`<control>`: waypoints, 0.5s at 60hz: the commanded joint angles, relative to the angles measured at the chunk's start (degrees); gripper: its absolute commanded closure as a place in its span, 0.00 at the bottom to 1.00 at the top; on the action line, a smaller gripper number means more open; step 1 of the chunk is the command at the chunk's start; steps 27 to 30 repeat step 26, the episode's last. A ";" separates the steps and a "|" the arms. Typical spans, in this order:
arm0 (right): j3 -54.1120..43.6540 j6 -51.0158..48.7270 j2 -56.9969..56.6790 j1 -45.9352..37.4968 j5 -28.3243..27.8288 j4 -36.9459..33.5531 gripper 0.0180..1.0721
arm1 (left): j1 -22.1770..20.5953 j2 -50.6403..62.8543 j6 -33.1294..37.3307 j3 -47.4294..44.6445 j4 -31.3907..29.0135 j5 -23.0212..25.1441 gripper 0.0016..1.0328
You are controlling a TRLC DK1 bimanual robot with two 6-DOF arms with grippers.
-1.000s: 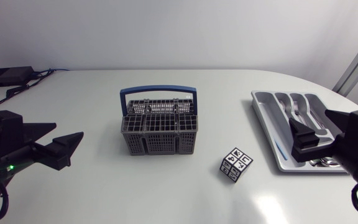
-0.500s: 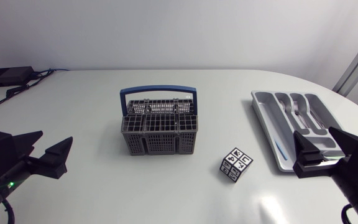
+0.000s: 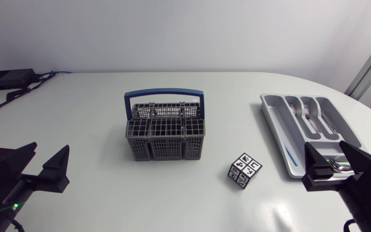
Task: Transfer all utensils from the basket to the drawer tray.
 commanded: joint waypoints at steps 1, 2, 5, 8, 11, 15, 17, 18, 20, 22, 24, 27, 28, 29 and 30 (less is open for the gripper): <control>-1.15 1.48 -0.25 -0.25 -0.16 1.02 0.05 | -0.66 -2.68 -2.20 -2.64 1.08 -1.12 0.06; -1.15 1.48 -0.25 -0.25 -0.16 1.02 0.05 | -0.74 -3.16 -2.35 -2.93 1.18 -1.33 0.06; -1.15 1.48 -0.25 -0.25 -0.16 1.02 0.05 | -1.00 -4.80 -2.86 -3.91 1.50 -2.06 0.06; -1.15 1.48 -0.25 -0.25 -0.16 1.02 0.05 | -1.23 -6.33 -3.33 -4.82 1.80 -2.74 0.06; -1.15 1.48 -0.25 -0.25 -0.16 1.02 0.05 | -1.23 -6.33 -3.33 -4.82 1.80 -2.74 0.06; -1.15 1.48 -0.25 -0.25 -0.16 1.02 0.05 | -1.23 -6.33 -3.33 -4.82 1.80 -2.74 0.06; -1.15 1.48 -0.25 -0.25 -0.16 1.02 0.05 | -1.23 -6.33 -3.33 -4.82 1.80 -2.74 0.06; -1.15 1.48 -0.25 -0.25 -0.16 1.02 0.05 | -1.23 -6.33 -3.33 -4.82 1.80 -2.74 0.06; -1.15 1.48 -0.25 -0.25 -0.16 1.02 0.05 | -1.23 -6.33 -3.33 -4.82 1.80 -2.74 0.05; -1.15 1.48 -0.25 -0.25 -0.16 1.02 0.05 | -1.23 -6.33 -3.33 -4.82 1.80 -2.74 0.05; -1.15 1.48 -0.25 -0.25 -0.16 1.02 0.05 | -1.23 -6.33 -3.33 -4.82 1.80 -2.74 0.05; -1.15 1.48 -0.25 -0.25 -0.16 1.02 0.05 | -1.23 -6.33 -3.33 -4.82 1.80 -2.74 0.06; -1.15 1.48 -0.25 -0.25 -0.16 1.02 0.05 | -1.23 -6.33 -3.33 -4.82 1.80 -2.74 0.06; -1.15 1.48 -0.25 -0.25 -0.16 1.02 0.05 | -1.23 -6.33 -3.33 -4.82 1.80 -2.74 0.06; -1.15 1.48 -0.25 -0.25 -0.16 1.02 0.05 | -1.23 -6.33 -3.33 -4.82 1.80 -2.74 0.06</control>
